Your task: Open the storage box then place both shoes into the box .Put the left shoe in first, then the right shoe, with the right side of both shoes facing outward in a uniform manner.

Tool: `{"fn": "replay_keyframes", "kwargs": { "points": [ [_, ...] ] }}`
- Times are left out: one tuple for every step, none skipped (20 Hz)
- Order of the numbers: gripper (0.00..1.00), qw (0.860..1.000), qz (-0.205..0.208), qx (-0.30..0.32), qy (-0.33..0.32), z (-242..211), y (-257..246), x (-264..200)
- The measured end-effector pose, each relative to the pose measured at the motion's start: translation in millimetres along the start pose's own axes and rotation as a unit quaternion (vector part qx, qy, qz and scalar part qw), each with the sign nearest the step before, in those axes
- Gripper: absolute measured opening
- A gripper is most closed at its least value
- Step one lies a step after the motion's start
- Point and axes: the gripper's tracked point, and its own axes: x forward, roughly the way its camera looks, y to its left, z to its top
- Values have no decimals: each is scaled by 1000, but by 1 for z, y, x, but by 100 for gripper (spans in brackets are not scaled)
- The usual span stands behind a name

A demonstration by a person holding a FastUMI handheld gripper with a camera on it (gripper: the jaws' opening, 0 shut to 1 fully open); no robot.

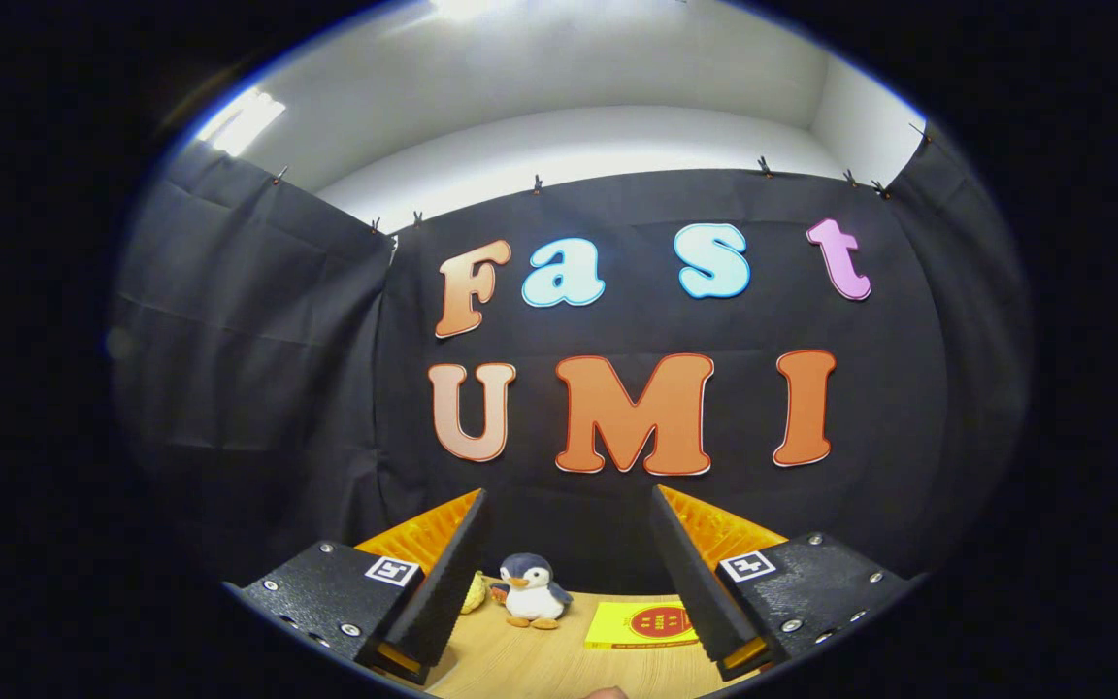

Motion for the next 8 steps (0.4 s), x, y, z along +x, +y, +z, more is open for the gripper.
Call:
{"fn": "replay_keyframes", "kwargs": {
  "points": [
    [97,1000,-4,-8,-3,0,-2,0],
    [97,1000,-6,-9,-4,0,-2,-1],
    [97,1000,-2,-7,-4,0,2,-3],
    [97,1000,1,-4,-3,0,4,-4],
    [97,1000,2,-2,0,0,3,-5],
    [97,1000,0,-2,1,-1,0,-5],
    [97,1000,-2,-3,1,0,-3,-7],
    [97,1000,-7,-5,1,2,-6,-8]
  ]
}}
